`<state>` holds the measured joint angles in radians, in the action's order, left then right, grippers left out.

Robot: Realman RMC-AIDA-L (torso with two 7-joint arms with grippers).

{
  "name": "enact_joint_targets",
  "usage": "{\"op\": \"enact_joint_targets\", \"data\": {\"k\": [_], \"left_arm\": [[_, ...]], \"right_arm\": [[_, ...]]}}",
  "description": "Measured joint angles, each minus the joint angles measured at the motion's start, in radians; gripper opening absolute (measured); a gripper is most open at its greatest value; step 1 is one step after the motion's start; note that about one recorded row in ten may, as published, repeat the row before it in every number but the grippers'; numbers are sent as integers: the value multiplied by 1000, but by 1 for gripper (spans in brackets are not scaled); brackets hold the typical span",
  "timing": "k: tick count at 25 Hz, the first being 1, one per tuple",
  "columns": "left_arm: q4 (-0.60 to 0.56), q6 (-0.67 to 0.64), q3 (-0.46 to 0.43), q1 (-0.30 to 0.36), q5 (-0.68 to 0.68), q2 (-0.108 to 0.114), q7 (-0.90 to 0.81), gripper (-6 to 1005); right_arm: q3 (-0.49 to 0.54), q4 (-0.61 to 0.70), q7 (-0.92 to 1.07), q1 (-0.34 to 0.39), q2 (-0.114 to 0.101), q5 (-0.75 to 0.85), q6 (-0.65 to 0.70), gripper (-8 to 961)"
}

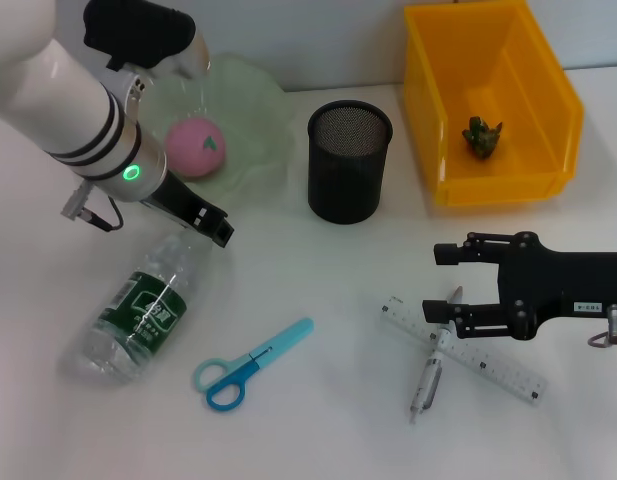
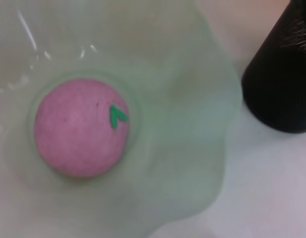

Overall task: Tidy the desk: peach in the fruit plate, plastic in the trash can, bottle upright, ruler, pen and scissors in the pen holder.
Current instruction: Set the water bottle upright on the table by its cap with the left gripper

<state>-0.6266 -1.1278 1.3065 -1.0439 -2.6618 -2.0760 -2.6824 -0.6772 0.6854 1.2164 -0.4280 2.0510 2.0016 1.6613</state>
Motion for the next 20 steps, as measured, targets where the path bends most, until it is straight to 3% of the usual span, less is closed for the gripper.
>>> {"op": "enact_joint_targets", "data": {"k": [20], "left_arm": [[-224, -221, -34, 35, 16, 7, 7, 438]], "right_arm": [[1, -1, 0, -5, 0, -2, -11, 762]]}}
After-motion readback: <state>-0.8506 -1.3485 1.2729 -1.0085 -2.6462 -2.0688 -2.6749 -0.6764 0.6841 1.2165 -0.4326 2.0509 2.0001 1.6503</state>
